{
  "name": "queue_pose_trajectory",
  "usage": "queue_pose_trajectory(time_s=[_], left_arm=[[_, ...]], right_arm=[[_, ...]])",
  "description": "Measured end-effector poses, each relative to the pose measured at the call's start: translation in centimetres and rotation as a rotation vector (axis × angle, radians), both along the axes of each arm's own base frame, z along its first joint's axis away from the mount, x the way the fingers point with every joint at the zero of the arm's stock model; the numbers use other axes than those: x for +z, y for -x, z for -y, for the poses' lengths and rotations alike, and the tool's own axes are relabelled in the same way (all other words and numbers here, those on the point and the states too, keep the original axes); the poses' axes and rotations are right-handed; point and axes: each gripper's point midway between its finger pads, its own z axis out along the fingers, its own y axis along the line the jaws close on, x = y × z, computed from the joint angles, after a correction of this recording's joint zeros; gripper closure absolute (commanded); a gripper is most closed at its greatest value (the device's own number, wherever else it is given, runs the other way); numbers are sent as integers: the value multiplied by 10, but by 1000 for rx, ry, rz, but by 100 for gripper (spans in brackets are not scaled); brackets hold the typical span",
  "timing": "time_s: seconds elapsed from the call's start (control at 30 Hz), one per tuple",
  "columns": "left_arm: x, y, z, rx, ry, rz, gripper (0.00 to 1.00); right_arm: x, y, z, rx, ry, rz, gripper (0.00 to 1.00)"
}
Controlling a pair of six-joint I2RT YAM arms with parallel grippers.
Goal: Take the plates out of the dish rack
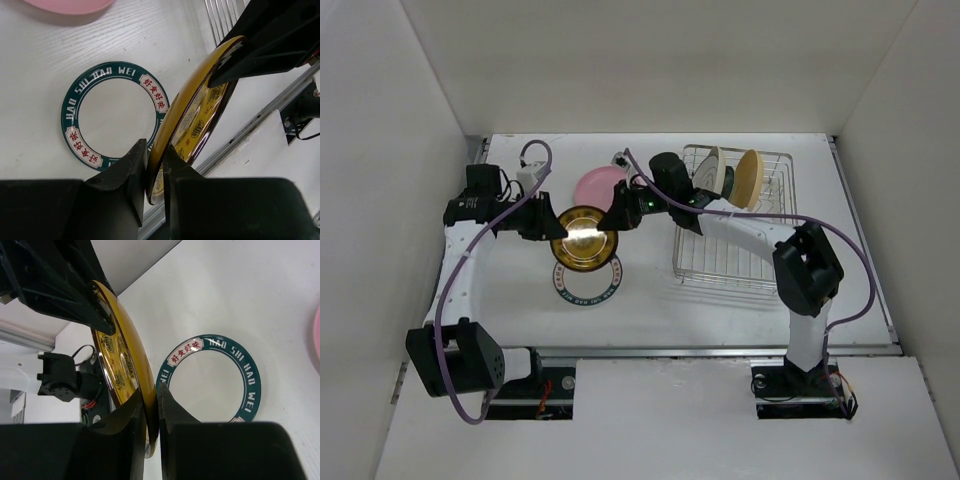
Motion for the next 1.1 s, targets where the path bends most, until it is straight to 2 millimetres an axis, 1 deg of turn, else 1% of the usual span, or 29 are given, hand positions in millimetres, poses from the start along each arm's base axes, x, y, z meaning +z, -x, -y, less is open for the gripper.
queue_pose_trajectory(time_s=[0.03,0.07,0.1,0.13,0.2,0.27,0.33,0.4,0.43,0.5,0.57,0.6,0.67,0.73,0.77,0.83,0.9,0.97,1.03,1.07,1.1], left_arm=[[0,0,0,5,-2,-4,100],[1,0,-1,9,-3,-7,100],[1,0,-1,15,-2,-12,100],[1,0,-2,29,-11,-16,100],[-2,-5,-11,78,-47,-20,100],[-3,-11,-19,134,-67,-22,100],[-6,-20,-33,216,-91,-29,100],[-12,-34,-60,342,-126,-41,100],[-17,-42,-76,411,-137,-51,100],[-29,-58,-107,539,-135,-79,100],[-46,-72,-135,644,-123,-121,100],[-56,-77,-147,684,-120,-147,100],[-75,-86,-164,735,-125,-185,100],[-94,-94,-173,761,-135,-215,100],[-101,-97,-175,772,-141,-226,100],[-112,-103,-180,789,-147,-238,100],[-120,-110,-184,799,-147,-248,100],[-125,-120,-186,804,-130,-265,100],[-128,-134,-191,810,-112,-275,89],[-131,-139,-193,819,-105,-283,80],[-135,-142,-196,832,-109,-298,78]], right_arm=[[0,0,0,0,0,-1,79],[0,0,0,-5,0,-3,62],[0,-2,-1,-19,4,-6,49],[0,-3,-2,-34,8,-7,39],[2,-7,-4,-64,16,-1,35],[3,-14,-4,-106,24,10,31],[5,-23,2,-162,39,8,30],[13,-31,14,-233,52,16,29],[21,-33,22,-272,54,26,29],[45,-35,40,-342,45,66,29],[77,-34,57,-397,20,119,29],[94,-31,65,-421,0,150,29],[123,-22,80,-458,-30,201,29],[143,-14,93,-485,-57,239,29],[148,-9,100,-495,-61,249,29],[153,-1,112,-516,-61,266,27],[151,4,122,-539,-47,270,27],[152,7,133,-574,-37,278,23],[150,8,146,-624,-13,281,21],[151,7,154,-660,0,283,21],[151,6,162,-699,16,286,21]])
